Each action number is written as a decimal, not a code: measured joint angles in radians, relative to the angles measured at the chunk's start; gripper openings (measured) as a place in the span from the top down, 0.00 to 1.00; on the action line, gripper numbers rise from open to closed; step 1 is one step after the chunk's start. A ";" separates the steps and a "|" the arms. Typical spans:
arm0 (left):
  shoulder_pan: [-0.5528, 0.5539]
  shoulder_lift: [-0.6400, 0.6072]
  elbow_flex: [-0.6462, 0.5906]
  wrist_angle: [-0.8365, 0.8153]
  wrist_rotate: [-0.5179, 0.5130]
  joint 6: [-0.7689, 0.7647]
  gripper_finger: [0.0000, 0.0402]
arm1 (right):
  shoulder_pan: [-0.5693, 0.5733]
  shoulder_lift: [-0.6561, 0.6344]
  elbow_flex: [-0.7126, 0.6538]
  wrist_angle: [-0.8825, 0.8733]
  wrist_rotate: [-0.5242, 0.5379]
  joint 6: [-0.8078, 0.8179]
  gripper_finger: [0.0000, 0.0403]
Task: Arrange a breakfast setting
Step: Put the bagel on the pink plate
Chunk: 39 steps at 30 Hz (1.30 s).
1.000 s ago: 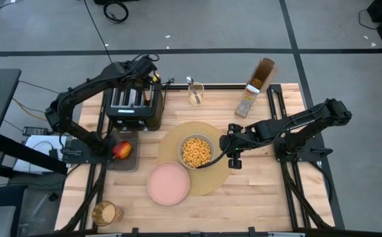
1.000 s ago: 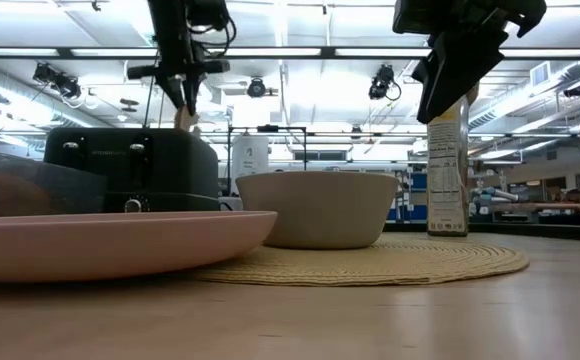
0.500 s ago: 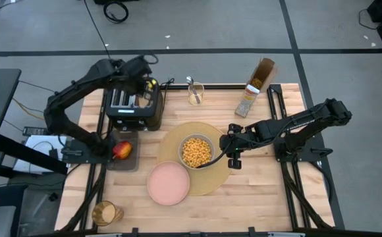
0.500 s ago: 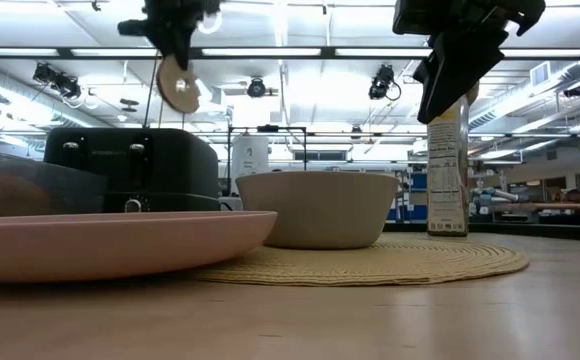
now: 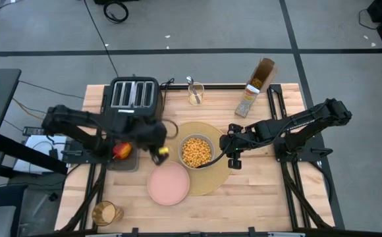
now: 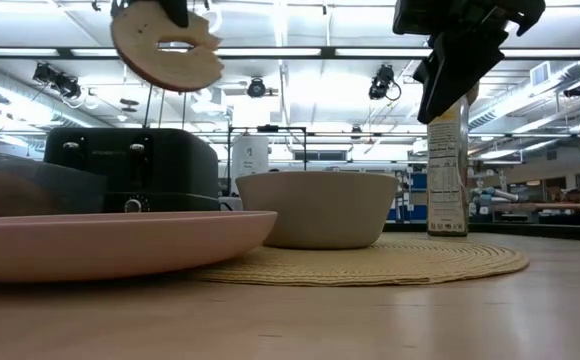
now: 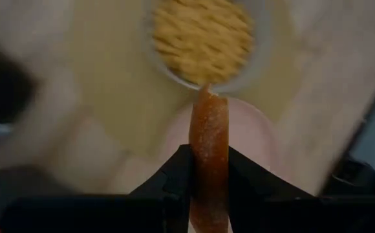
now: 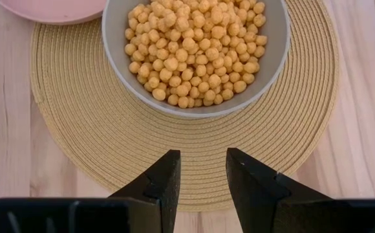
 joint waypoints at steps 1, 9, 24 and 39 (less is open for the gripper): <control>-0.021 0.000 -0.036 0.055 0.020 -0.007 0.82 | 0.000 0.000 0.000 0.000 0.000 0.002 0.67; -0.153 0.000 -0.286 0.411 0.143 -0.027 0.82 | 0.000 0.000 0.000 0.002 -0.036 0.004 0.67; -0.213 0.018 -0.585 0.773 0.097 -0.021 0.82 | 0.000 0.000 0.000 0.009 -0.127 0.005 0.67; -0.202 0.031 -0.632 0.838 0.045 0.033 0.79 | 0.023 -0.001 0.000 0.022 -0.125 -0.056 0.67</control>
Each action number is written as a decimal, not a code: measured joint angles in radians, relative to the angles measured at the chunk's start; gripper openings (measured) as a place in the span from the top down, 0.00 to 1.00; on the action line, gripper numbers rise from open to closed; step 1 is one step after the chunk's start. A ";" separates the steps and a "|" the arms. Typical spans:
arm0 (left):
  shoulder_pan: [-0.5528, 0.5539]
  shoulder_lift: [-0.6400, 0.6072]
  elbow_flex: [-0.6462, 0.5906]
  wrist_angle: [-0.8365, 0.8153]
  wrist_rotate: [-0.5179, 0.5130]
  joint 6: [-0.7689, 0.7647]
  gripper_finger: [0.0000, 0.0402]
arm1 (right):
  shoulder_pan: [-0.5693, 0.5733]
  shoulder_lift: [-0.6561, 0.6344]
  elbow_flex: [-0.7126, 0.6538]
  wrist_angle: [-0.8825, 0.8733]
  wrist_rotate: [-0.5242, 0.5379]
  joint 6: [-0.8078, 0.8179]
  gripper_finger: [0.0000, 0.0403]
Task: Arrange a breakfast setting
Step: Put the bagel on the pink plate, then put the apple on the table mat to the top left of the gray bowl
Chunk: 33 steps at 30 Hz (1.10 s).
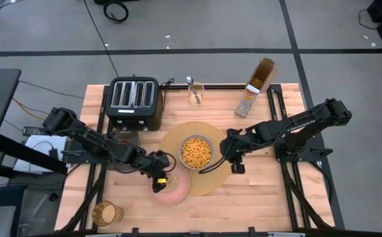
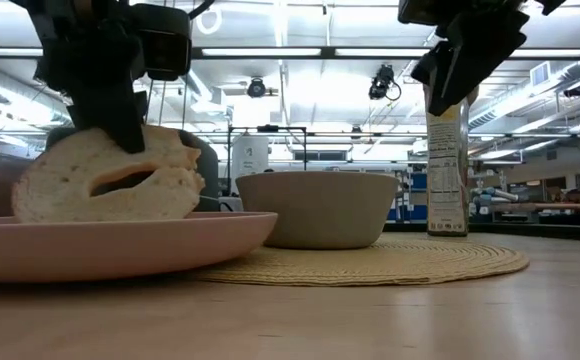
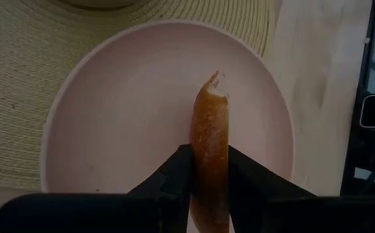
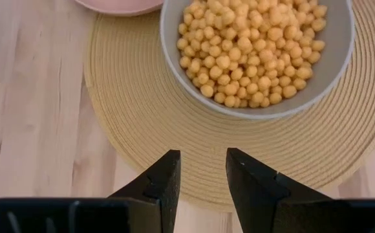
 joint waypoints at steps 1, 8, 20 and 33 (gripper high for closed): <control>0.000 0.000 0.000 -0.002 -0.003 0.002 0.78 | 0.003 0.000 0.000 0.005 0.004 -0.003 0.67; 0.007 0.000 -0.001 -0.011 -0.063 0.048 0.73 | 0.007 0.000 0.000 0.018 0.030 -0.010 0.67; 0.004 0.013 -0.002 -0.021 -0.024 0.066 0.68 | 0.007 0.000 0.000 0.017 0.032 -0.011 0.67; 0.025 -0.032 0.283 -0.702 -0.035 -0.036 0.51 | 0.007 0.000 0.000 0.015 0.098 -0.029 0.67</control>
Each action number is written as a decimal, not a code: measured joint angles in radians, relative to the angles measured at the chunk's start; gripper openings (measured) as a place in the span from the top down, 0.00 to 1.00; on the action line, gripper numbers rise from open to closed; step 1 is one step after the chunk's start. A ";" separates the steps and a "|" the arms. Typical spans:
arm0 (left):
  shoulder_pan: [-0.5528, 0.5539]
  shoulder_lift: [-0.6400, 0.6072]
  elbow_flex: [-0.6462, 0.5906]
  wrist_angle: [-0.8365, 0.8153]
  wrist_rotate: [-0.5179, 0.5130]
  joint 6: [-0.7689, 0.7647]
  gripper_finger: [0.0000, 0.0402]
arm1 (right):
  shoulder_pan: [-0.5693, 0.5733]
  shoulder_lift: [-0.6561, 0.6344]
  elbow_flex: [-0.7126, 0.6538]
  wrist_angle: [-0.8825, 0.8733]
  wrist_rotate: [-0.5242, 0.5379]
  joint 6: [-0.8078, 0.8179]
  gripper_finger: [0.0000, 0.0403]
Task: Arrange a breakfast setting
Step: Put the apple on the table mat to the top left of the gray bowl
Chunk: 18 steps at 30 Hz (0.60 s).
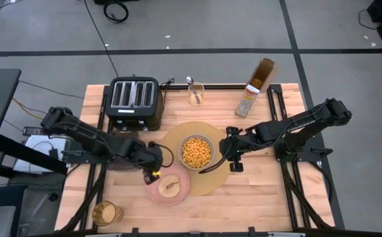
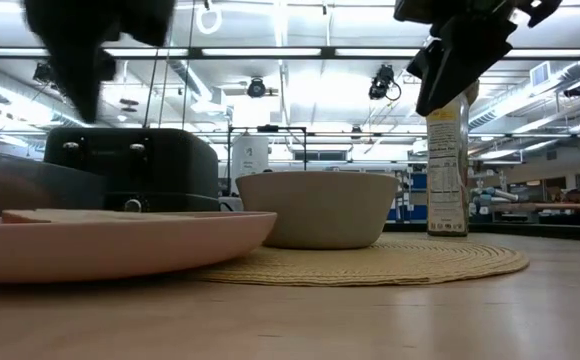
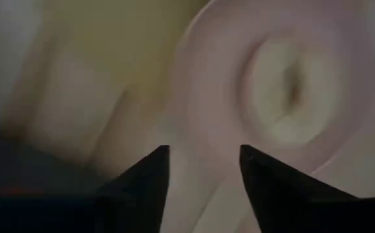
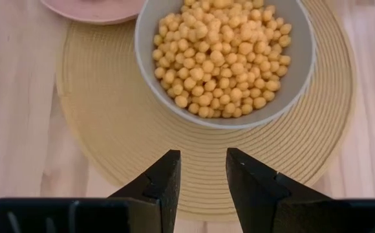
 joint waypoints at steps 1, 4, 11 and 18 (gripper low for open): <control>-0.007 0.000 0.013 -0.063 -0.003 -0.012 0.48 | 0.000 0.000 0.000 -0.003 0.004 0.000 0.67; -0.030 -0.023 0.017 -0.185 -0.007 -0.072 0.36 | 0.000 0.000 0.000 -0.005 0.004 0.001 0.67; -0.043 -0.179 -0.079 -0.328 -0.057 -0.273 0.16 | 0.000 0.000 0.000 -0.006 0.005 0.000 0.67; 0.048 -0.353 -0.212 -0.393 -0.051 -0.499 0.14 | 0.000 0.000 0.000 -0.003 0.005 0.000 0.67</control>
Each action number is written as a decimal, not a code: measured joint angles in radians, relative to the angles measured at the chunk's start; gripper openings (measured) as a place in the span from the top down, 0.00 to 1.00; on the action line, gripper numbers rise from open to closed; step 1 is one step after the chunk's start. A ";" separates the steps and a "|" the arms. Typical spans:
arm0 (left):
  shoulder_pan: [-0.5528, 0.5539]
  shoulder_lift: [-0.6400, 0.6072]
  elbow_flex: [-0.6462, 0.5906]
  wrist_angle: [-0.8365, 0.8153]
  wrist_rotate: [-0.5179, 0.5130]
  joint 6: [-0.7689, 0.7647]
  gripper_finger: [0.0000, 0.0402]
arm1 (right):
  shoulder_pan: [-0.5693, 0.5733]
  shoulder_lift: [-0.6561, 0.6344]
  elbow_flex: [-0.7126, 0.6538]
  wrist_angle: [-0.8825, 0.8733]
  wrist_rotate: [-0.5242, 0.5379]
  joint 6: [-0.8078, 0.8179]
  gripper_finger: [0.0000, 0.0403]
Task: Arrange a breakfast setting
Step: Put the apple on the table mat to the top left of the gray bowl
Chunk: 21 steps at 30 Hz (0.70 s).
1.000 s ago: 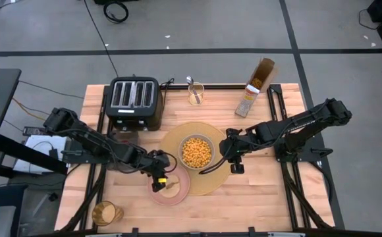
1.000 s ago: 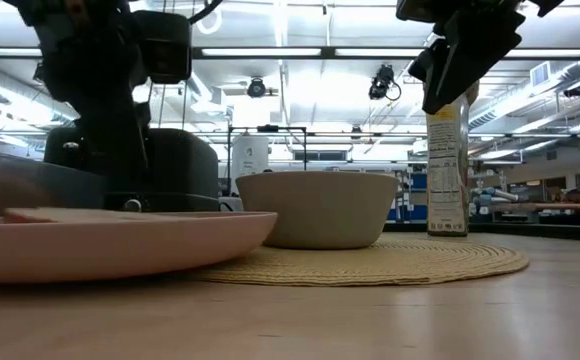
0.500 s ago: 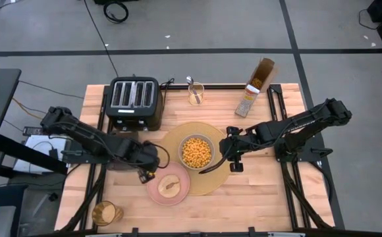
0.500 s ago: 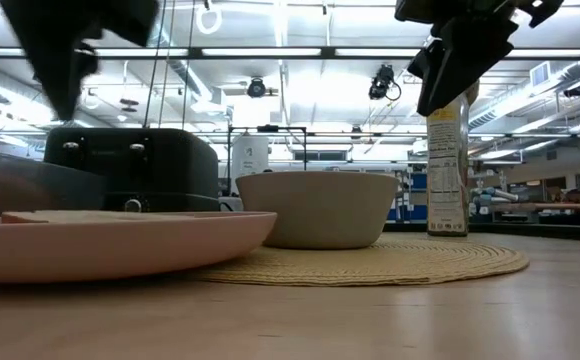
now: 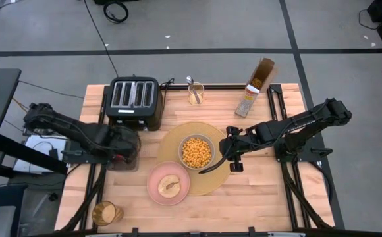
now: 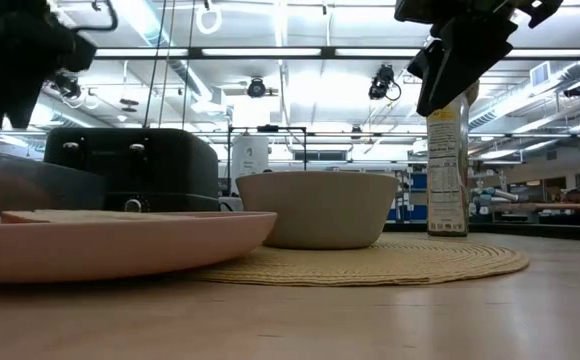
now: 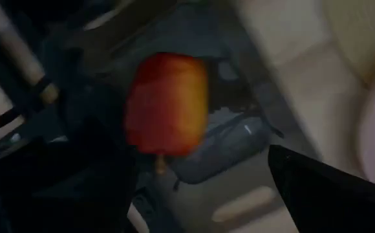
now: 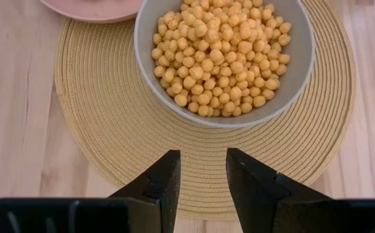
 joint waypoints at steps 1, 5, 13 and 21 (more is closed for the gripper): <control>0.013 -0.016 -0.017 -0.004 0.001 -0.006 0.14 | 0.000 0.000 0.000 0.002 0.000 0.001 0.67; 0.071 -0.048 -0.077 0.040 0.007 0.030 0.14 | 0.000 0.000 0.000 0.003 0.000 0.002 0.67; 0.212 -0.030 -0.108 0.079 0.013 0.171 0.14 | 0.000 0.000 0.000 0.008 -0.001 0.008 0.67; 0.306 -0.029 -0.110 0.095 0.100 0.320 0.14 | 0.000 0.000 0.000 0.008 -0.004 0.010 0.67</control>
